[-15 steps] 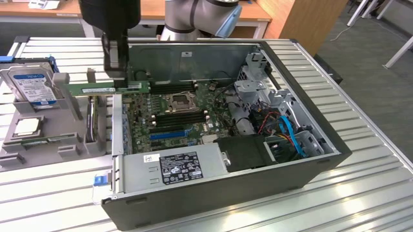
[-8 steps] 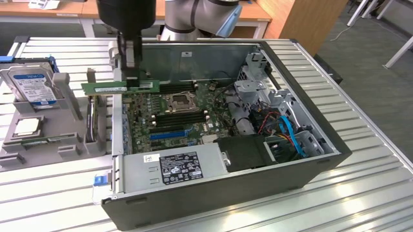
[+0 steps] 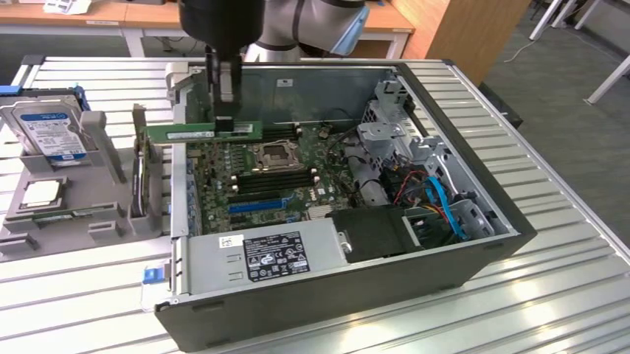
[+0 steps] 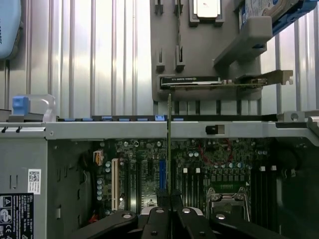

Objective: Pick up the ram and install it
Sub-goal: 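Pick up the ram and move it above insertion slot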

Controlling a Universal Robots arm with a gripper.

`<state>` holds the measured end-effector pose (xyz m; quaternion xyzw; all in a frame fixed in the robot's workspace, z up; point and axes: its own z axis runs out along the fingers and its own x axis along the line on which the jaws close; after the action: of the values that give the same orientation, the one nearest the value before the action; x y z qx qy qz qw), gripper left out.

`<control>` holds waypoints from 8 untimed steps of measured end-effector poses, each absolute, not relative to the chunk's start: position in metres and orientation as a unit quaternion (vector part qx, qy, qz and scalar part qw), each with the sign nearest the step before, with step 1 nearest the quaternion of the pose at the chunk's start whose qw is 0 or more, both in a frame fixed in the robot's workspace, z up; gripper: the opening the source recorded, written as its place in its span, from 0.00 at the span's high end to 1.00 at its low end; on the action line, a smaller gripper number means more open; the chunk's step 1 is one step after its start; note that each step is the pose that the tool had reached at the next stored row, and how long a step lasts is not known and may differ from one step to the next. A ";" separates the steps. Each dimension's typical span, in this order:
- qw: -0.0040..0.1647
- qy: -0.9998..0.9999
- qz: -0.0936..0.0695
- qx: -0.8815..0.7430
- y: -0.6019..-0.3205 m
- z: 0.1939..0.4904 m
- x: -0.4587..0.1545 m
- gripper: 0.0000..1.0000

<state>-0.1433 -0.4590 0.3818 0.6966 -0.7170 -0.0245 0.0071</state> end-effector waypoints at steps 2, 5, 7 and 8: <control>0.007 -0.717 -0.024 0.697 -0.459 0.382 -0.138 0.88; 0.007 -0.717 -0.024 0.697 -0.459 0.382 -0.128 0.88; 0.007 -0.717 -0.024 0.697 -0.459 0.382 -0.122 0.88; 0.007 -0.717 -0.024 0.697 -0.459 0.382 -0.119 0.88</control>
<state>-0.1190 -0.4591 0.3818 0.6965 -0.7171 -0.0245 0.0071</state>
